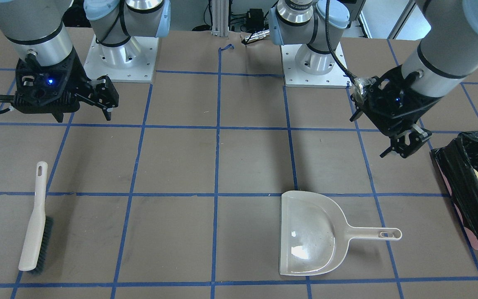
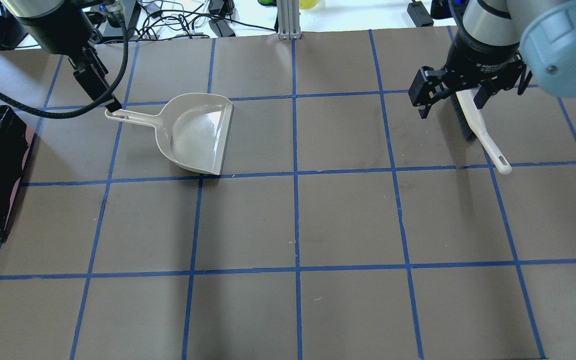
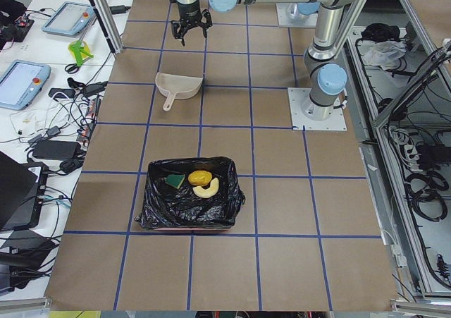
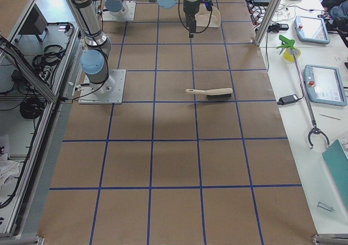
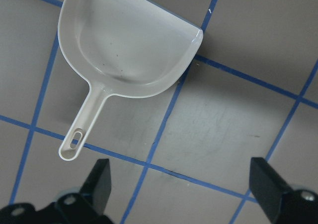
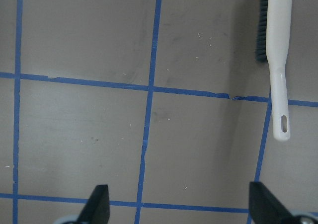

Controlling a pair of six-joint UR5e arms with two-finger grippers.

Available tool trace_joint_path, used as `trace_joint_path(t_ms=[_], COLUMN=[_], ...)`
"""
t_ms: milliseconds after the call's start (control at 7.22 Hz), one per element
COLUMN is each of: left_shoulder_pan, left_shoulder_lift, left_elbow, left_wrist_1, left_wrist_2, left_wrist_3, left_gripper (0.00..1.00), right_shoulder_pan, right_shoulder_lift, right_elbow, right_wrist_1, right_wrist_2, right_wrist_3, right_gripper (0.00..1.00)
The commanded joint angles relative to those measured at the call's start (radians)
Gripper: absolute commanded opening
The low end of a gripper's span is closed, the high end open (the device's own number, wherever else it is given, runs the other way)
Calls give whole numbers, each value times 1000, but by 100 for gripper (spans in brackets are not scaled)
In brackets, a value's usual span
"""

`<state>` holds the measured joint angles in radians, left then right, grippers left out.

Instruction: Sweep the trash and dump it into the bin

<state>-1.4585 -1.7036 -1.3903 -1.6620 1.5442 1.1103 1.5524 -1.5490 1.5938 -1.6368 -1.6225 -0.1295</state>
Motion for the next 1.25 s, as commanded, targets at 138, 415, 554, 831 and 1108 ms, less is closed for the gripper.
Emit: trace_joint_path(t_ms=[138, 415, 554, 831, 1108], left_shoulder_pan=[-52, -54, -54, -59, -110], left_shoulder_lift=[120, 165, 168, 150, 154], left_elbow=[-108, -137, -141, -142, -154], left_wrist_1=[-12, -1, 1, 89, 96], left_wrist_2=[-16, -13, -7, -10, 0], left_wrist_3=[-385, -644, -755, -938, -971], left_gripper=[100, 100, 100, 100, 100], right_shoulder_pan=[0, 2, 2, 2, 2], right_shoulder_lift=[-9, -37, -48, -54, -43], right_elbow=[-2, -2, -2, -2, 0], right_wrist_1=[-12, 6, 8, 23, 46], right_wrist_2=[12, 13, 21, 73, 76], right_wrist_3=[2, 1, -1, 4, 4], right_gripper=[100, 100, 100, 100, 100])
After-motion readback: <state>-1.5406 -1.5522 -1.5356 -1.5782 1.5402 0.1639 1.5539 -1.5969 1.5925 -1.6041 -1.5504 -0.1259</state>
